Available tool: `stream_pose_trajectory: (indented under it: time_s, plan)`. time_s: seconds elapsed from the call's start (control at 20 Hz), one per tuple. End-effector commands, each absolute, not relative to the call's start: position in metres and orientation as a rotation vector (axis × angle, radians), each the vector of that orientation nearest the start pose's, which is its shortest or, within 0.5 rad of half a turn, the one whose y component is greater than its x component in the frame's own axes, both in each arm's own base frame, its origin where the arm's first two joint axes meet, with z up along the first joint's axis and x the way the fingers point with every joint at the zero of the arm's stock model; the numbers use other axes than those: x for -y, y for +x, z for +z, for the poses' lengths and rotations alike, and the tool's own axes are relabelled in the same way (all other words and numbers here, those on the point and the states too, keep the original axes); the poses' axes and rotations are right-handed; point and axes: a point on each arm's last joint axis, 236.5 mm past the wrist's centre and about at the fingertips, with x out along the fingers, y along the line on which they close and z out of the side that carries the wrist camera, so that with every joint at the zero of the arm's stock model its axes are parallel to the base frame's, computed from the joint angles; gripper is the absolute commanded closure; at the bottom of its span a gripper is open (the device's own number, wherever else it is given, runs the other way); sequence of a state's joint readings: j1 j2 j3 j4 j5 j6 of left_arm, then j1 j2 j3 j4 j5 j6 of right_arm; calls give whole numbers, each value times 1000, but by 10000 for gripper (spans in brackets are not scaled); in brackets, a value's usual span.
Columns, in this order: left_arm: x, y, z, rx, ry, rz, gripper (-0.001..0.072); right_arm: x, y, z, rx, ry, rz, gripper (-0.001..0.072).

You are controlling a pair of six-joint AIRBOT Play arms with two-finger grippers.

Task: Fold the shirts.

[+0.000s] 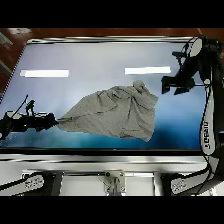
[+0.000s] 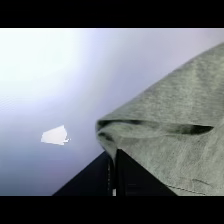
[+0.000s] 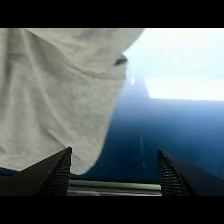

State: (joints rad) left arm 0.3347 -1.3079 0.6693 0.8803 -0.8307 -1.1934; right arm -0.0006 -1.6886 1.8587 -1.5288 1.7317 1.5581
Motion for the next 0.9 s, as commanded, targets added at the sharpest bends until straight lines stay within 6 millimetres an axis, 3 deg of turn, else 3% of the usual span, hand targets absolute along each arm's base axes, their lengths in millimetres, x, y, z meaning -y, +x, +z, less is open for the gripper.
stream_pose_trajectory:
  time_s: [0.0, 0.15, 0.25, 0.4, 0.55, 0.75, 0.85]
  plan:
    - [0, 336, -88, -1212, -631, -92, 674, 13, 342, 21, -1835, 139, -16, 64]
    - [-10, 342, -65, -1137, -609, -82, 673, -20, 287, -21, -1904, 383, 83, 64]
    - [-10, 344, -51, -1099, -585, -92, 674, -41, 268, -52, -1859, 441, 107, 64]
    - [-7, 344, -38, -1069, -580, -106, 673, -64, 256, -91, -1793, 462, 102, 64]
    - [-2, 340, -31, -1073, -574, -129, 673, -81, 258, -113, -1740, 478, 85, 64]
    - [-1, 339, -26, -1062, -568, -133, 673, -102, 291, -121, -1583, 428, 103, 68]
    - [-1, 339, -25, -1060, -568, -133, 673, -105, 298, -121, -1550, 449, 82, 359]
